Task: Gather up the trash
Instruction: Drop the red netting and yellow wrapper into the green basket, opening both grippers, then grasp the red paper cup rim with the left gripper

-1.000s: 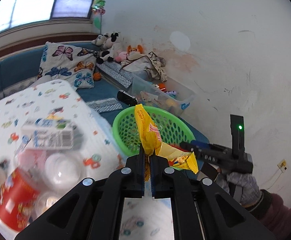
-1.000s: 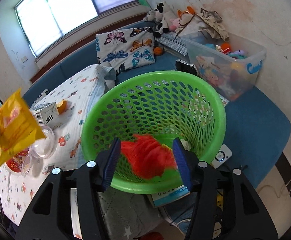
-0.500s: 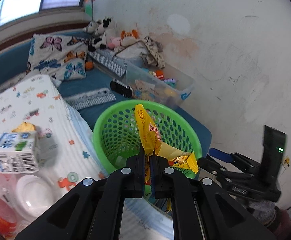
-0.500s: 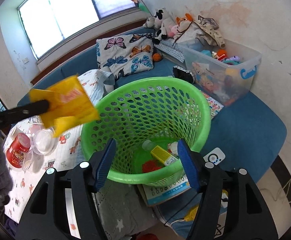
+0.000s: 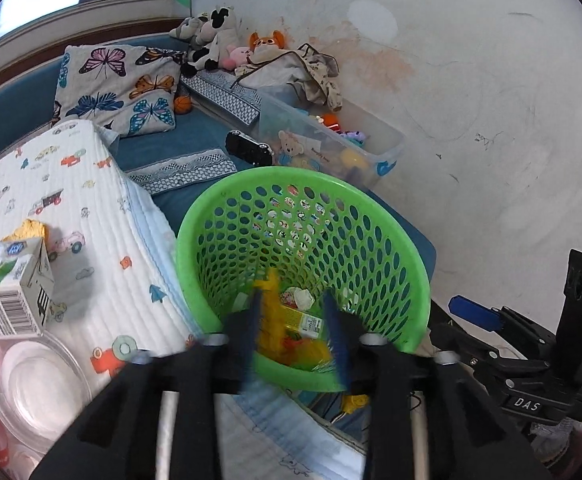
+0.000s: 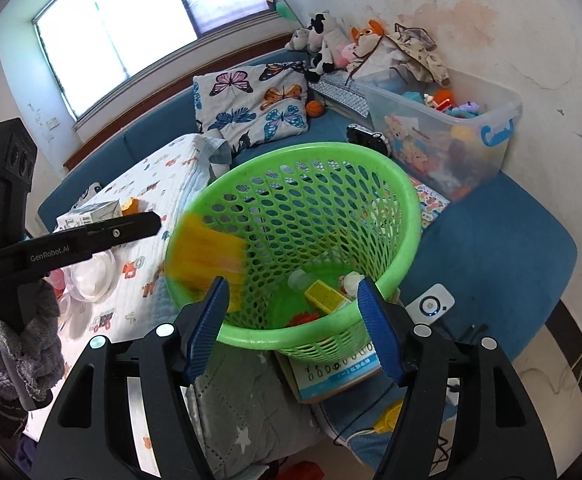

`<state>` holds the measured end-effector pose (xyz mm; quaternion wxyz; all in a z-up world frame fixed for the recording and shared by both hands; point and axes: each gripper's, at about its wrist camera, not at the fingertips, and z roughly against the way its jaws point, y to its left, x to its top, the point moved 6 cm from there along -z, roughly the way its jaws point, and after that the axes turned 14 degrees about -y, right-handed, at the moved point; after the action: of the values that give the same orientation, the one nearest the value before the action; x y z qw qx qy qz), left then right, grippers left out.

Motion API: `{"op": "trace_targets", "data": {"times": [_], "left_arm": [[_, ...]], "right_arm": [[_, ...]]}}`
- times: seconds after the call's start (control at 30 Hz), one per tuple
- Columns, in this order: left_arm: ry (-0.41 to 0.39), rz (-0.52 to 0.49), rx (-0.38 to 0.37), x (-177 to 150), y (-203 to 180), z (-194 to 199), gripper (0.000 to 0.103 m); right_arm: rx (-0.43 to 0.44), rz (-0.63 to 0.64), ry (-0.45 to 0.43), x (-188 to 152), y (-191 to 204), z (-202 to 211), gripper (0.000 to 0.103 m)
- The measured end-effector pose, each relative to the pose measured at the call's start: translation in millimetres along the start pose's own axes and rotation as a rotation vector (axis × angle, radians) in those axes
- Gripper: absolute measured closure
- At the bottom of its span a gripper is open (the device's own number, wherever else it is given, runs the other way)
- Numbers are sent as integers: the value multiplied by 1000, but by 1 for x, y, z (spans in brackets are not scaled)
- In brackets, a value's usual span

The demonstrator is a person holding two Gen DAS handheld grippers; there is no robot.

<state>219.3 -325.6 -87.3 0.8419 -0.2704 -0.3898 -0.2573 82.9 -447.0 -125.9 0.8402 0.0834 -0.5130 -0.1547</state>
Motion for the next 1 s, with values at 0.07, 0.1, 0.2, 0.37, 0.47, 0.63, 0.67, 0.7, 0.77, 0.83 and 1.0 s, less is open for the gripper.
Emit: {"op": "trace_targets", "data": {"times": [0.07,0.1,0.2,0.37,0.47,0.63,0.67,0.7,0.77,0.83,1.0], "left_arm": [[-12,-5,4,-1,0,4,56],[-13,-2,-2,-2,1,7,55],[-28,-3,0,-3,3,18,50],[-59,-29,41,-8,16,49,41],[-74,-49,79,-13,29,71,39],[-98,-31,146,-18,60,111,38],[-107,-26,167,-19,67,121,37],[-116,-18,187,-20,75,131,37],[-136,-8,214,-22,87,147,37],[-155,-12,248,-25,99,165,33],[-182,-3,332,-38,130,201,30]], "right_arm": [[1,0,1,0,0,0,36],[3,0,2,-1,2,1,36],[7,8,6,-2,7,3,36],[24,19,2,-3,18,7,34],[39,32,-1,-2,30,9,33],[74,62,3,-6,54,9,31],[81,69,4,-6,60,9,31],[88,73,6,-7,64,8,31],[105,86,11,-9,76,7,30],[117,97,14,-11,86,7,30],[163,133,29,-18,116,6,30]]}}
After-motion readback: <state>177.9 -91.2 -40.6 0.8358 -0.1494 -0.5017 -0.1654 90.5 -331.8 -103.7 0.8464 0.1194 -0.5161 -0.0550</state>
